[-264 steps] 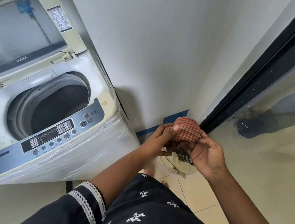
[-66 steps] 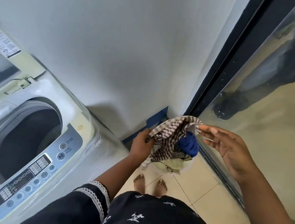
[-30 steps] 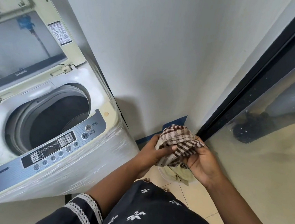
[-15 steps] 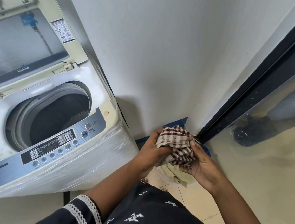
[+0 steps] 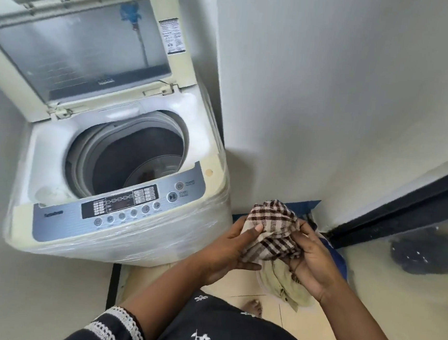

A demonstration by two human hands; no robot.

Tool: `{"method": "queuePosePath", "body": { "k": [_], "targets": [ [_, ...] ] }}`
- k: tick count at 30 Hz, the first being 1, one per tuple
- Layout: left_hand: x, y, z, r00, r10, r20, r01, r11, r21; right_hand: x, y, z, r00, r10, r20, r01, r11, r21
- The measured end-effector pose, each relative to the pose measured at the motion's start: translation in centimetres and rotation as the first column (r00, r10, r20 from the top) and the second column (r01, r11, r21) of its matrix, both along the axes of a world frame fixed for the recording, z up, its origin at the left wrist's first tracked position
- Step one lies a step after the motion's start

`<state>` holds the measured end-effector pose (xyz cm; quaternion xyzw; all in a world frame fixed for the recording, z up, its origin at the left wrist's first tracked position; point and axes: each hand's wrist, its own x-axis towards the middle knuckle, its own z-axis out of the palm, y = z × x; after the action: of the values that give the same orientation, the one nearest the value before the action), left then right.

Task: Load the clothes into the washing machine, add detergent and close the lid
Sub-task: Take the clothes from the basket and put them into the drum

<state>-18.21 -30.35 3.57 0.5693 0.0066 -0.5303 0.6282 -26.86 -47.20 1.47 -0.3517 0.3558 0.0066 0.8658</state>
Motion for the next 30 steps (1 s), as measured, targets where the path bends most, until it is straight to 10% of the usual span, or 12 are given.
{"method": "queuePosePath", "body": {
  "k": [15, 30],
  "targets": [
    [17.2, 13.3, -0.9, 0.876, 0.446, 0.183, -0.458, 0.888, 0.030, 20.9, 12.2, 1.8, 0.934, 0.357, -0.014, -0.347, 0.898, -0.270],
    [27.0, 21.2, -7.2, 0.850, 0.524, -0.057, -0.489, 0.824, 0.285, 33.5, 20.1, -3.9, 0.794, 0.502, -0.342, -0.590, 0.772, -0.235]
  ]
}}
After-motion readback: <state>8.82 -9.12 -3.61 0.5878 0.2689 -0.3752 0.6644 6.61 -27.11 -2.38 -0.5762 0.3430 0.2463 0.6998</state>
